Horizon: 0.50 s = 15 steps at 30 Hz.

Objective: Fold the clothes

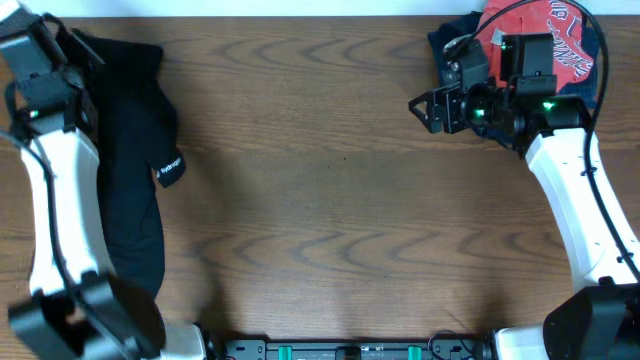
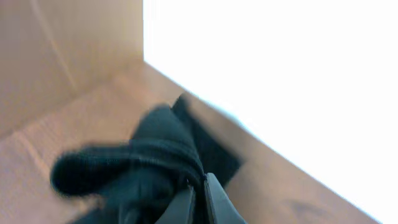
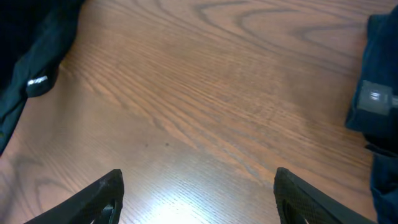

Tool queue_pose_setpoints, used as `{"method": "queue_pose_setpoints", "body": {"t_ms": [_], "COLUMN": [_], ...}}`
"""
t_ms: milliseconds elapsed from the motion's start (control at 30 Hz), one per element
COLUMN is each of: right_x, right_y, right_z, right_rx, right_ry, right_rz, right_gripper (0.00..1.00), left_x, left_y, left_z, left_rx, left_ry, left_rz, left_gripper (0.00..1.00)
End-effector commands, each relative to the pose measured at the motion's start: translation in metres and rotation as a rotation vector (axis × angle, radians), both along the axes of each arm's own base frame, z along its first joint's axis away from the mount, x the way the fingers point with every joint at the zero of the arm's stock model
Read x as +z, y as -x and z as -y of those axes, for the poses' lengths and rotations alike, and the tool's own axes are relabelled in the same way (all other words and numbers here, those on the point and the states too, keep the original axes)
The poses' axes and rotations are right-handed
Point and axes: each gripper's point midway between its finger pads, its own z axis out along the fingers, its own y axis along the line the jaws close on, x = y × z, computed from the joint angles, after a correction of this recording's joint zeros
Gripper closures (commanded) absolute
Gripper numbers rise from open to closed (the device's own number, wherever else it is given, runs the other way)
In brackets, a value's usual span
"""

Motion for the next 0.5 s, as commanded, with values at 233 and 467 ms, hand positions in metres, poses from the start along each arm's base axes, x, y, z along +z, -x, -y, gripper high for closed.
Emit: {"method": "queue_pose_setpoints", "body": {"t_ms": [233, 467], "right_x": [0.014, 0.008], "right_y": [0.028, 0.038], "right_z": [-0.089, -0.157], "right_rx": [0.228, 0.285], "right_ry": [-0.114, -0.130], "right_rz": [0.026, 0.046], "right_gripper": [0.28, 0.28], "left_x": [0.075, 0.090], "left_y": [0.000, -0.007], "left_z": [0.044, 0.056], "left_rx": [-0.067, -0.070], "left_ry": [-0.010, 0.133], "left_rz": [0.226, 0.353], "left_gripper": [0.94, 0.94]}}
